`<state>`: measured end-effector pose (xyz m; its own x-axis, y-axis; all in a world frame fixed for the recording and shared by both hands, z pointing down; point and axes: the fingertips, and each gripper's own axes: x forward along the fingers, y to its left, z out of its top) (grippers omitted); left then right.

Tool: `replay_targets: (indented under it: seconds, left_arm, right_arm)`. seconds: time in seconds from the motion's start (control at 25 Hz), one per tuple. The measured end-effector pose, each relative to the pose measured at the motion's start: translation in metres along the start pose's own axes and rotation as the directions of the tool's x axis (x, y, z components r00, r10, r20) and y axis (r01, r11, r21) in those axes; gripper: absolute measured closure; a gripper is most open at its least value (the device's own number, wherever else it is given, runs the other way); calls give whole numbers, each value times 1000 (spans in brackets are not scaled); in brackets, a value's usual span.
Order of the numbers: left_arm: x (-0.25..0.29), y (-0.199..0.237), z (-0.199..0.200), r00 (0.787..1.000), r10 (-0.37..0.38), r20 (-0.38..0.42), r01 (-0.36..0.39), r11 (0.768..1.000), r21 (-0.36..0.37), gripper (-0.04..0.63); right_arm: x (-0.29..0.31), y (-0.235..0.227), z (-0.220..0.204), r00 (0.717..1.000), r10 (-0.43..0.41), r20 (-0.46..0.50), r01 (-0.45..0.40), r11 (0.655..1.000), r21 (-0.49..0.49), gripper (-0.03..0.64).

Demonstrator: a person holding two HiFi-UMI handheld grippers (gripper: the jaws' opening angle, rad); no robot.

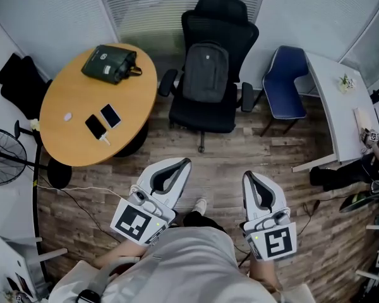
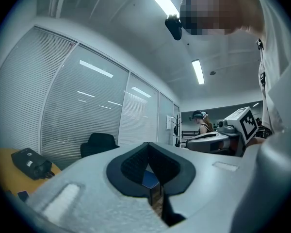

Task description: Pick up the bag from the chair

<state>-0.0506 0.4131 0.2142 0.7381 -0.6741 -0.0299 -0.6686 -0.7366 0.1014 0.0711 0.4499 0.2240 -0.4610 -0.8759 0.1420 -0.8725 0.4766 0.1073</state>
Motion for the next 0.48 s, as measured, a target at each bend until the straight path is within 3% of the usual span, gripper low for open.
replay_targets:
  seconds: [0.48]
  left_arm:
    - [50,0,-16,1000,23,-21,-23,1000,-20,591]
  right_arm:
    - [14,-51,-18,1000,22,-19,-22,1000,19,614]
